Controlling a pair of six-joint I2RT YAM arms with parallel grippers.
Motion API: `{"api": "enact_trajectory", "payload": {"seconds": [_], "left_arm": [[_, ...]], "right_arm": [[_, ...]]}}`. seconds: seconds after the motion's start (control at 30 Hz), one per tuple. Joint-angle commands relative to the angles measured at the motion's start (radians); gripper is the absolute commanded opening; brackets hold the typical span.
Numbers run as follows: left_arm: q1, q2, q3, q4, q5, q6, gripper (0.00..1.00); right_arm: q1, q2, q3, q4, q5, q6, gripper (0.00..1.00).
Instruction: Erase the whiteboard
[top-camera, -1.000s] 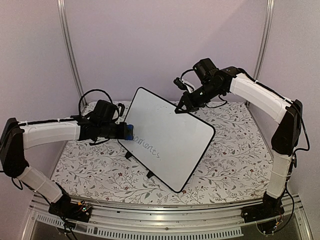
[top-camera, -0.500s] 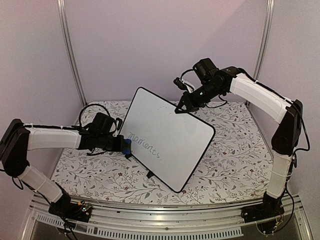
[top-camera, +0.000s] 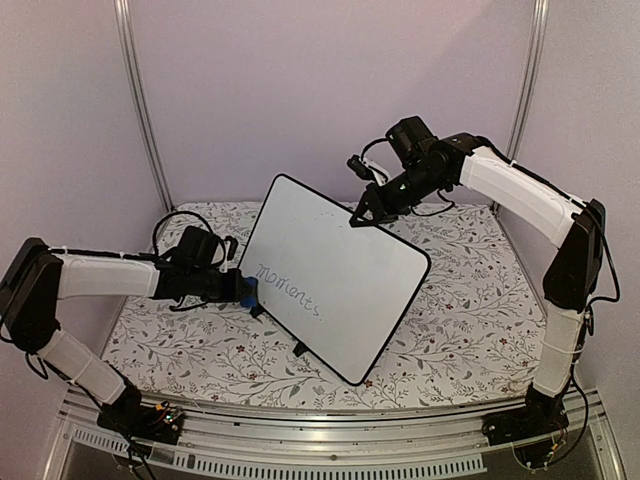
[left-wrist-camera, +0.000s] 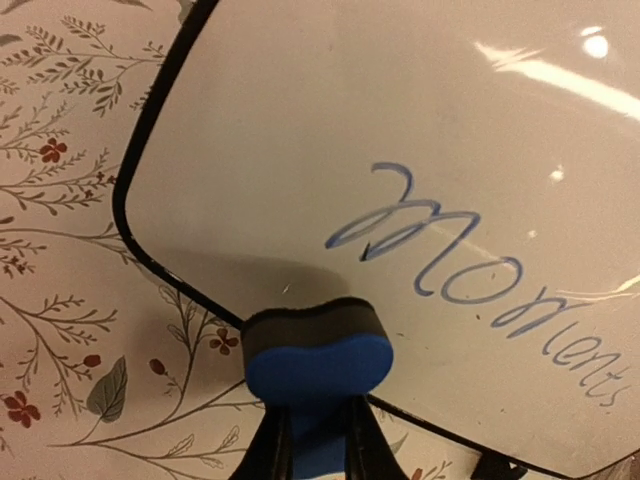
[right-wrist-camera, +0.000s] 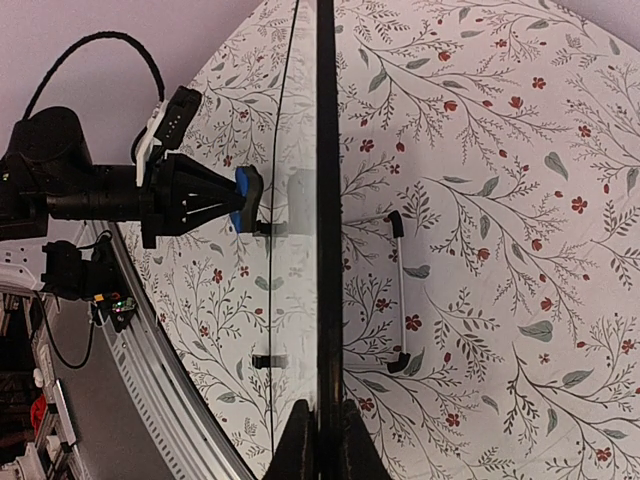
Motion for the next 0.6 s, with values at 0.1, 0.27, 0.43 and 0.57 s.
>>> {"api": "enact_trajectory", "payload": {"seconds": [0.1,0.27,0.43,0.57], "left_arm": [[0.028,0.059,0.14,0.046,0.053,0.027,0.0],[0.035,0.111,0.234,0.019,0.043,0.054,0.0],[0.057,0.149,0.272,-0.005,0.05,0.051,0.0],[0.058,0.153,0.229,0.006,0.082,0.028,0.0]], "right_arm": [[0.033,-0.007,-0.034,-0.059,0.05,-0.068,0.0],[0.034,-0.004,-0.032,-0.059,0.047,-0.067,0.0],[0.034,-0.007,-0.037,-0.059,0.048,-0.067,0.0],[0.034,-0.009,-0.037,-0.057,0.049,-0.068,0.0]]}}
